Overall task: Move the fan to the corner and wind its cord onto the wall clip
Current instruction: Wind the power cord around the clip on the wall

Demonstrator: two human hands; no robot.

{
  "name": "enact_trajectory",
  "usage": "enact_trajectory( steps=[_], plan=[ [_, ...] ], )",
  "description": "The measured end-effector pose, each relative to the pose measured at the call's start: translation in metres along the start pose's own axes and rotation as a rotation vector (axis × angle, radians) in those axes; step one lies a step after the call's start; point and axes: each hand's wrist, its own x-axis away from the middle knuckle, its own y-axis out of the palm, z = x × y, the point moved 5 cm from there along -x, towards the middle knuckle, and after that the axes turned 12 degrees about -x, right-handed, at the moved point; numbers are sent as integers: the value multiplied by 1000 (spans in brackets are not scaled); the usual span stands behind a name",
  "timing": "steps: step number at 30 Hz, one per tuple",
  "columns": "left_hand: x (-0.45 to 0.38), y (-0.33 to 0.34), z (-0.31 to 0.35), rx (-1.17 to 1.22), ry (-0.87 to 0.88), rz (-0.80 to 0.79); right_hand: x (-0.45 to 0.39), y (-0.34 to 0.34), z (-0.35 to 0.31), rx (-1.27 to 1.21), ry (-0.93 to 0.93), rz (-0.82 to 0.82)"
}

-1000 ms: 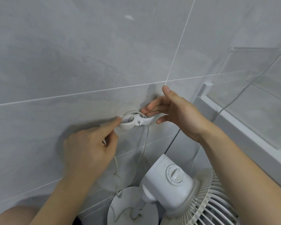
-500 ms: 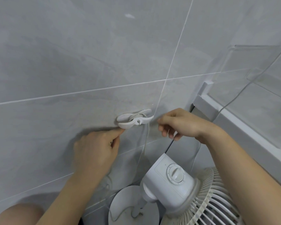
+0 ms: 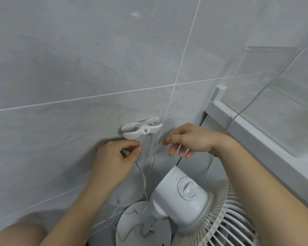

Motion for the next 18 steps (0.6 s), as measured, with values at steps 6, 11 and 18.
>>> enact_trajectory(
  steps=[6,11,18],
  plan=[
    [3,-5,8,-52,87,-6,0,0,-1,-5,-6,1],
    [0,-2,3,38,12,-54,-1,0,-1,-7,-13,-4],
    [6,8,18,271,-19,-172,-3,3,3,14,-5,-38]
  ],
)
